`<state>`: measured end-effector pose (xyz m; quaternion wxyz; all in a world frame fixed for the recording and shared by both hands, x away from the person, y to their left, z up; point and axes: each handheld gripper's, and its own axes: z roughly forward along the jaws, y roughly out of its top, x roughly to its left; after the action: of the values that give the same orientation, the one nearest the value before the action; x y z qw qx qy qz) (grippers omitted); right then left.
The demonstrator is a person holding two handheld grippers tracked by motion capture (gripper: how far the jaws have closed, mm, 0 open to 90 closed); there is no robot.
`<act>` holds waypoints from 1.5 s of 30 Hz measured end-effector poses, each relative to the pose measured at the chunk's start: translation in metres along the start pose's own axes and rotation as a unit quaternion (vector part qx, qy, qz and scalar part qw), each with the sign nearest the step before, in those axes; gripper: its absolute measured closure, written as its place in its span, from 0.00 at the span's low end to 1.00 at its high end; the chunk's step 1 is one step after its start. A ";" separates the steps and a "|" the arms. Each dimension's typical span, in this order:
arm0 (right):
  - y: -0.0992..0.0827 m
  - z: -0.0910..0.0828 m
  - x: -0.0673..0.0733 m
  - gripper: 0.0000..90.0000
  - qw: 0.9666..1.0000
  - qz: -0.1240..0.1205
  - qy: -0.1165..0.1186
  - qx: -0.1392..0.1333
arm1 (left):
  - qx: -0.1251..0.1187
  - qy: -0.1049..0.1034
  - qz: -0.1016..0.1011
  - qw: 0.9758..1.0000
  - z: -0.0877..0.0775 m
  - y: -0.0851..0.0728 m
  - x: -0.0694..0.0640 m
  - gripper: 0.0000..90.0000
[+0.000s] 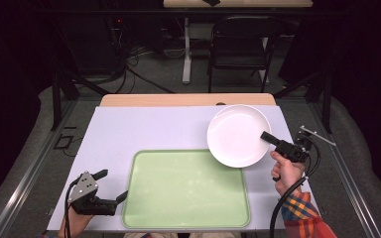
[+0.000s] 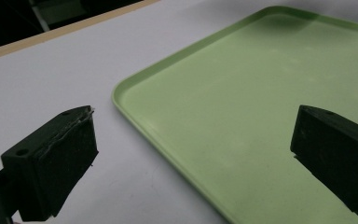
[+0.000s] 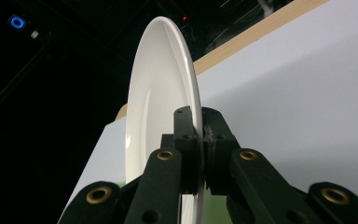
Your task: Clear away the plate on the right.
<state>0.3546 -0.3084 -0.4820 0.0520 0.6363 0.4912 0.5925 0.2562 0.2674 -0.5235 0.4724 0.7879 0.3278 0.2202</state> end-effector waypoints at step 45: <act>-0.080 0.042 0.102 0.95 0.977 -0.087 0.135 0.141 | -0.009 -0.140 -0.070 0.988 0.082 0.040 -0.039 0.12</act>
<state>0.3243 -0.1755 -0.4742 -0.0535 0.5067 0.6255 0.5908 0.2957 0.1760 -0.5273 0.5348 0.7820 0.3107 0.0767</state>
